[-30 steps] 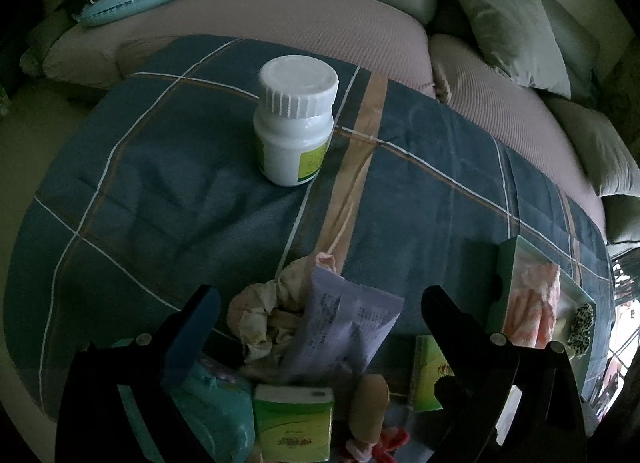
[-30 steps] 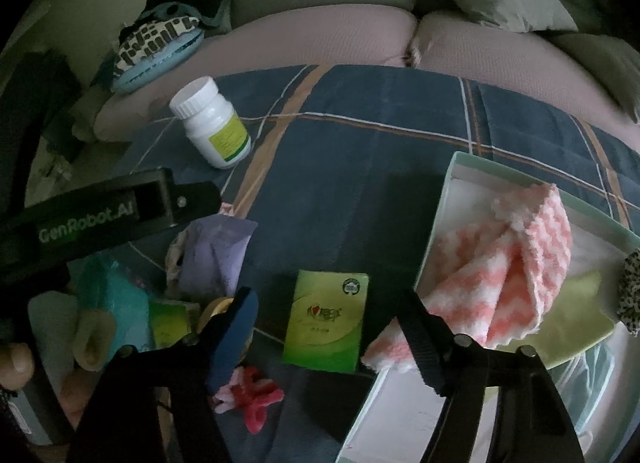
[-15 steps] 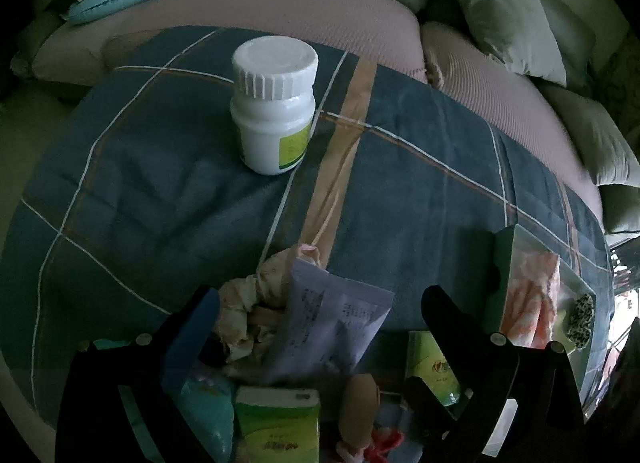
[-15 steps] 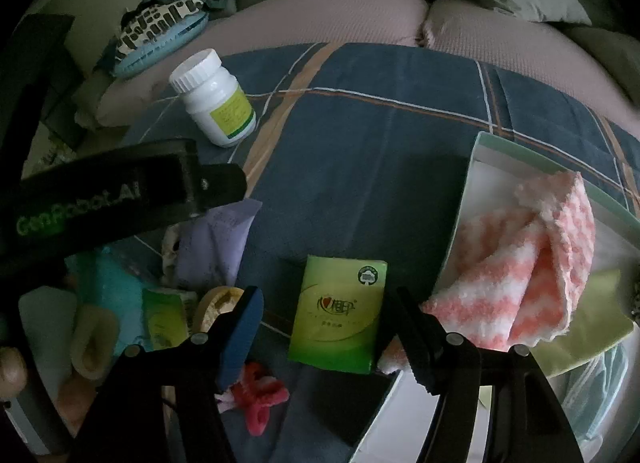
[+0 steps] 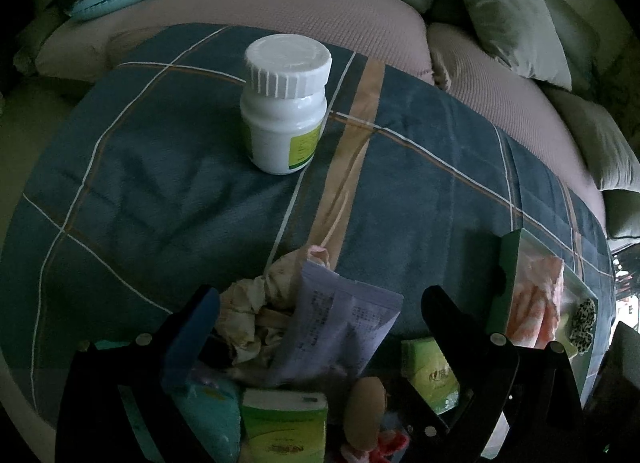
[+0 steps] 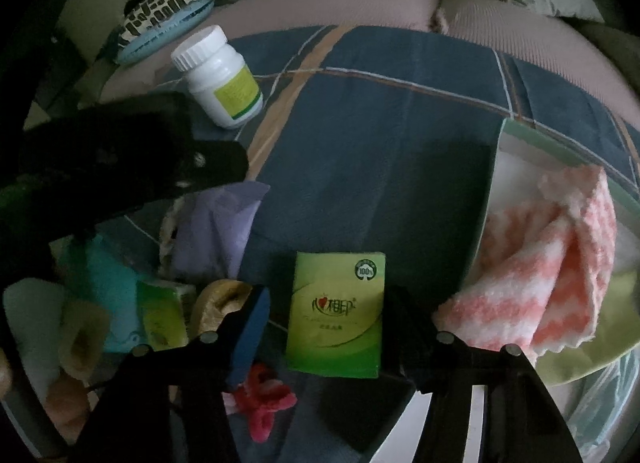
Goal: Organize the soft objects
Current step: 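Close the left gripper on the purple packet while the right gripper grasps the green tissue pack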
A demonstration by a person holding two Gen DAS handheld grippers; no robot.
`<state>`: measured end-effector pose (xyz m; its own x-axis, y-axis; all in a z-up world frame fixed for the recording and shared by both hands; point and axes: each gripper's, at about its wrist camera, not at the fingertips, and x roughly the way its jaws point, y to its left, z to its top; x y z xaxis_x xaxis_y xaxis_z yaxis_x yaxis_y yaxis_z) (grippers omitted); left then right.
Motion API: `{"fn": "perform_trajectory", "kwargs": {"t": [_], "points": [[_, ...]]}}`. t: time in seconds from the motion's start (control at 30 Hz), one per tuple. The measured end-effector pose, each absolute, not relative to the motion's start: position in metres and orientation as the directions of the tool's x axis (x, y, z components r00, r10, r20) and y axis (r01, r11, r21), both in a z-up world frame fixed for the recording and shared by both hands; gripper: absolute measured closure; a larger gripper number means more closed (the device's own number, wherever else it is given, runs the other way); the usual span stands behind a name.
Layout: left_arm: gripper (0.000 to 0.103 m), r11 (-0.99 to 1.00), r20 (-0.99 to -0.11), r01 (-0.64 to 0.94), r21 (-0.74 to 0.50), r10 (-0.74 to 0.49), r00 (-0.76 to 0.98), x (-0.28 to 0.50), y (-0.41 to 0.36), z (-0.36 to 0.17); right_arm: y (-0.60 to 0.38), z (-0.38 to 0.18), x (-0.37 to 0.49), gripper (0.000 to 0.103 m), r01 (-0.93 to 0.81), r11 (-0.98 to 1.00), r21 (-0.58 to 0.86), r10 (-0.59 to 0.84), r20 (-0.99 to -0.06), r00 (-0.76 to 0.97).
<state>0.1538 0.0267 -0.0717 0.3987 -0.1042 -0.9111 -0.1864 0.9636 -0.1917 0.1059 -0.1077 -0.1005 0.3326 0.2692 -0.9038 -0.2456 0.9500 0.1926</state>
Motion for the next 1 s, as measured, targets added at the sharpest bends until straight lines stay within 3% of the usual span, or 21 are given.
{"fn": "perform_trajectory", "kwargs": {"t": [0.13, 0.2, 0.8, 0.9, 1.0], "points": [[0.002, 0.965, -0.912, -0.183, -0.189, -0.103, 0.398, 0.154, 0.027, -0.072, -0.108, -0.101, 0.107, 0.046, -0.241, 0.953, 0.185, 0.26, -0.906, 0.334], [0.002, 0.966, -0.913, -0.18, -0.185, -0.1, 0.396, 0.153, 0.026, -0.072, -0.108, -0.101, 0.108, 0.053, -0.237, 0.955, 0.179, 0.253, -0.908, 0.333], [0.003, 0.987, -0.928, -0.119, -0.11, -0.06, 0.368, 0.156, 0.006, -0.079, -0.117, -0.092, 0.106, 0.053, -0.214, 0.955, 0.207, 0.273, -0.895, 0.353], [0.013, 0.988, -0.93, -0.098, -0.119, -0.076, 0.359, 0.158, 0.0, -0.082, -0.119, -0.092, 0.108, 0.053, -0.211, 0.953, 0.218, 0.282, -0.893, 0.351], [0.014, 0.993, -0.937, -0.09, -0.071, -0.035, 0.348, 0.159, -0.006, -0.086, -0.12, -0.091, 0.107, 0.053, -0.209, 0.952, 0.223, 0.286, -0.891, 0.352]]}}
